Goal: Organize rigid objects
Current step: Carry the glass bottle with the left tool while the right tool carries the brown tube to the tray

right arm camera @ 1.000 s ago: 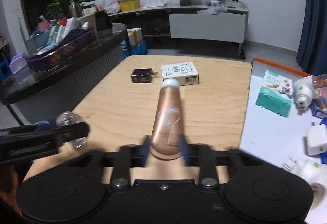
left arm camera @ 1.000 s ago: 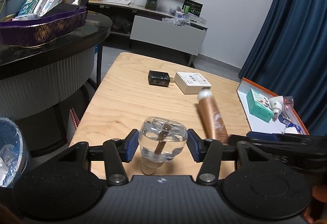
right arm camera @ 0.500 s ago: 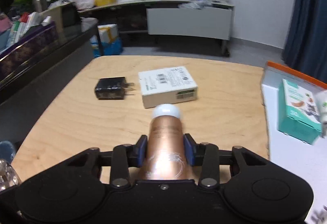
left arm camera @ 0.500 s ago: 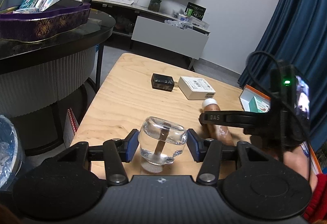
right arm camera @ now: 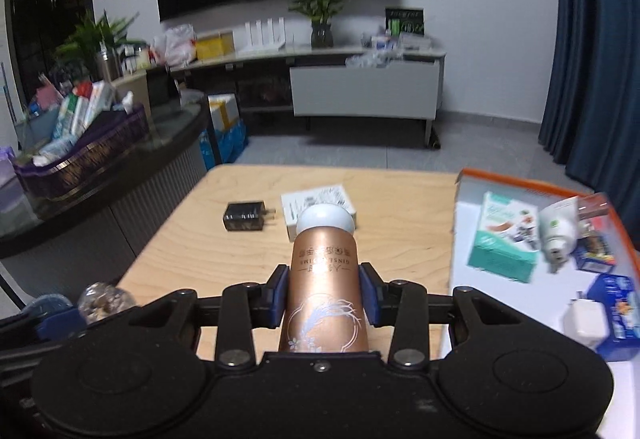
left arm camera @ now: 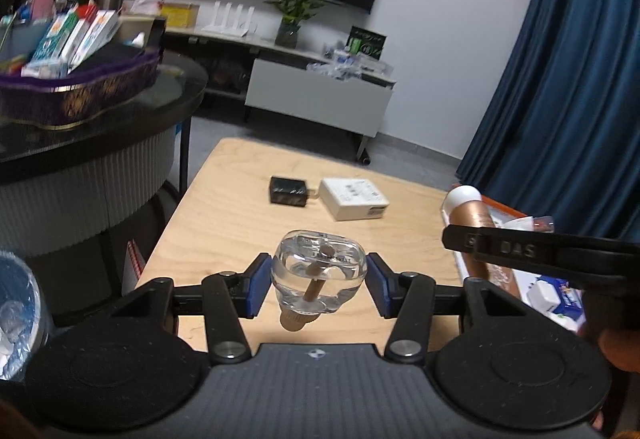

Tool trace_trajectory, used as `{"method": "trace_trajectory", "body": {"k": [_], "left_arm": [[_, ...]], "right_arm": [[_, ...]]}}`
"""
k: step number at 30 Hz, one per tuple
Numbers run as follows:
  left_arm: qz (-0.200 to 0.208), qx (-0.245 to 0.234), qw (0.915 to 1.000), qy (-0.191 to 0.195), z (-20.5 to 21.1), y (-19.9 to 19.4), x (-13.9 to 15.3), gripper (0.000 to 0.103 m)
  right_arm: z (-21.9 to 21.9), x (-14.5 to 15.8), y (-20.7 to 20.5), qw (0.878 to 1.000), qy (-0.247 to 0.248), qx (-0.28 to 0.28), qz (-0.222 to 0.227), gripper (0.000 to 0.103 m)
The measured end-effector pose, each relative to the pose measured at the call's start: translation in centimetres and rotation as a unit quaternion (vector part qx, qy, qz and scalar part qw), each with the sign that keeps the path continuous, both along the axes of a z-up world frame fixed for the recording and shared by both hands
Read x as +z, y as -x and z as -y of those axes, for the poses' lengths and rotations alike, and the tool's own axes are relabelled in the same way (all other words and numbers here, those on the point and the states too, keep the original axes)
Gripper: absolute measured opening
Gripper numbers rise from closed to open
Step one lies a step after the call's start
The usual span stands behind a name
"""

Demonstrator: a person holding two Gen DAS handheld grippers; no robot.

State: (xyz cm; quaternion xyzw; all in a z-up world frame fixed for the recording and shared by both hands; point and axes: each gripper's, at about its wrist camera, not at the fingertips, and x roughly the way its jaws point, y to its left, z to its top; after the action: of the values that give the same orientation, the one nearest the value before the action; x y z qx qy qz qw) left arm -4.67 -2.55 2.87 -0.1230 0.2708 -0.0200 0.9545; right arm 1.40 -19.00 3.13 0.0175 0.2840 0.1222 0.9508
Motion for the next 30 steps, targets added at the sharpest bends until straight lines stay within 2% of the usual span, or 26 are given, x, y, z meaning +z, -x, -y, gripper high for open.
{"method": "trace_trajectory", "body": {"k": [7, 14, 22, 30], "left_arm": [[0.021, -0.017, 0.9996, -0.010, 2.4, 1.4, 2.4, 0.052], [0.039, -0.062, 0.9971, -0.021, 6.4, 1.8, 3.8, 0.052], [0.054, -0.113, 0.9915, -0.037, 11.1, 1.7, 4.3, 0.052], [0.053, -0.143, 0.9879, -0.027, 14.2, 0.4, 3.9, 0.052]], "right_arm": [[3.9, 2.5, 4.1, 0.999, -0.028, -0.021, 0.030, 0.046], [9.3, 4.1, 7.7, 0.995, -0.036, -0.067, 0.067, 0.046], [14.7, 4.1, 10.9, 0.988, -0.036, -0.124, 0.086, 0.046], [18.4, 3.0, 11.4, 0.982, -0.050, -0.163, 0.083, 0.046]]}}
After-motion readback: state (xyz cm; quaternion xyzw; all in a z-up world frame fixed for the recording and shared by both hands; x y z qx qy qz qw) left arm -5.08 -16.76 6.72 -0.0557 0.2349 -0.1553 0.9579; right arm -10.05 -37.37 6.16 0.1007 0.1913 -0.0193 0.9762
